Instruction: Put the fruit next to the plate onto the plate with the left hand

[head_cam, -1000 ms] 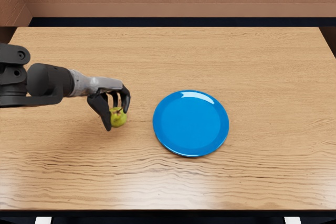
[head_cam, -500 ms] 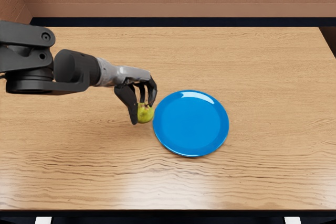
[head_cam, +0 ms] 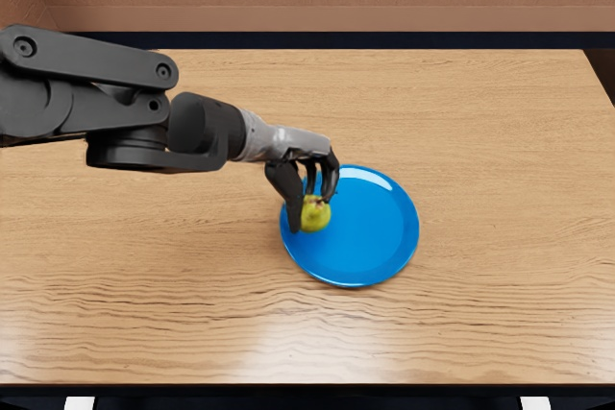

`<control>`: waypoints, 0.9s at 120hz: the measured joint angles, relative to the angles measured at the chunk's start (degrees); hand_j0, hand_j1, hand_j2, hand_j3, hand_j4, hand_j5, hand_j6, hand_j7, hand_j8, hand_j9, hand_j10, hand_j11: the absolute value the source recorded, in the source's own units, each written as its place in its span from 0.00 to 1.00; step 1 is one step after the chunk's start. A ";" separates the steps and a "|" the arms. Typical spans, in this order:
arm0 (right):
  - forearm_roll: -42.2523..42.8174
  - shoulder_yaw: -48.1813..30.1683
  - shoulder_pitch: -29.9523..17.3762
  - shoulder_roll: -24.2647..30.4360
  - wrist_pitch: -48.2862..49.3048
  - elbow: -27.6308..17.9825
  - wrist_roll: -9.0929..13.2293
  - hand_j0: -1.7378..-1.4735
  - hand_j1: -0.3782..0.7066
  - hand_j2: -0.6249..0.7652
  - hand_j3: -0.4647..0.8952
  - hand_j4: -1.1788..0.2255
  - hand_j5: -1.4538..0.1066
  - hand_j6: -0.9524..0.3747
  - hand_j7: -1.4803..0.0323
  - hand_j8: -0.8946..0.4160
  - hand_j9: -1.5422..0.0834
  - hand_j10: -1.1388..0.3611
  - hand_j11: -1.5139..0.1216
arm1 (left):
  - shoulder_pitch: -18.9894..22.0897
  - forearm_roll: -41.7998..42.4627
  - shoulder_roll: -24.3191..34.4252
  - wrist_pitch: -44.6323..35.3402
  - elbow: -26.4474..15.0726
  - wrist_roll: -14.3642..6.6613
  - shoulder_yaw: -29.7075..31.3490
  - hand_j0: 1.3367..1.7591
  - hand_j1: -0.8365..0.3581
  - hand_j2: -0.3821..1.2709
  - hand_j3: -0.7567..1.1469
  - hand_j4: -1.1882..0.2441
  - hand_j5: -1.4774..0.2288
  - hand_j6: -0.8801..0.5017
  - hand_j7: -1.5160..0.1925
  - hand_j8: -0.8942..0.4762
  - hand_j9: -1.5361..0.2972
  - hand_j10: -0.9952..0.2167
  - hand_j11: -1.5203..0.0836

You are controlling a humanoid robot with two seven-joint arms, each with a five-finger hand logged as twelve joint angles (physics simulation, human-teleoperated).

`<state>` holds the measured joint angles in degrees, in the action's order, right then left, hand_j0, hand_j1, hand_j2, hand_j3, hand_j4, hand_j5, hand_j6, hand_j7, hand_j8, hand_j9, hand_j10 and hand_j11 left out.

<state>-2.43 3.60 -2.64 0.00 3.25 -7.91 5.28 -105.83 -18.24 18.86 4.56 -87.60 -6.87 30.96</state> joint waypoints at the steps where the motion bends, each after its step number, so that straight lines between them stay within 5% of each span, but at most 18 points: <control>1: 0.00 0.00 0.00 0.00 0.00 0.00 0.00 0.30 0.05 0.45 0.34 0.82 0.91 0.70 0.96 0.66 0.93 0.74 0.91 | 0.00 0.00 -0.18 -0.01 0.09 -0.01 -0.01 0.75 0.31 0.71 0.40 0.32 0.14 0.38 0.21 0.33 0.21 0.11 0.23; 74: -0.02 0.00 0.00 0.00 0.00 0.00 0.02 0.30 0.05 0.45 0.34 0.82 0.91 0.70 0.96 0.66 0.93 0.74 0.91 | 1.92 0.04 -6.14 -0.69 3.61 -0.43 -0.28 0.76 0.29 0.73 0.40 0.31 0.21 0.34 0.26 0.30 0.25 0.15 0.28; 108: 0.00 0.00 0.00 0.00 0.00 0.00 0.01 0.30 0.05 0.45 0.34 0.82 0.91 0.70 0.96 0.66 0.93 0.74 0.91 | 2.56 -0.04 -7.33 -1.78 5.24 -0.43 -0.36 0.76 0.50 0.41 0.40 0.47 0.45 0.33 0.48 0.33 0.46 0.39 0.52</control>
<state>-2.43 3.60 -2.64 0.00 3.25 -7.91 5.29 -103.27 -18.28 11.52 2.78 -82.36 -7.30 30.60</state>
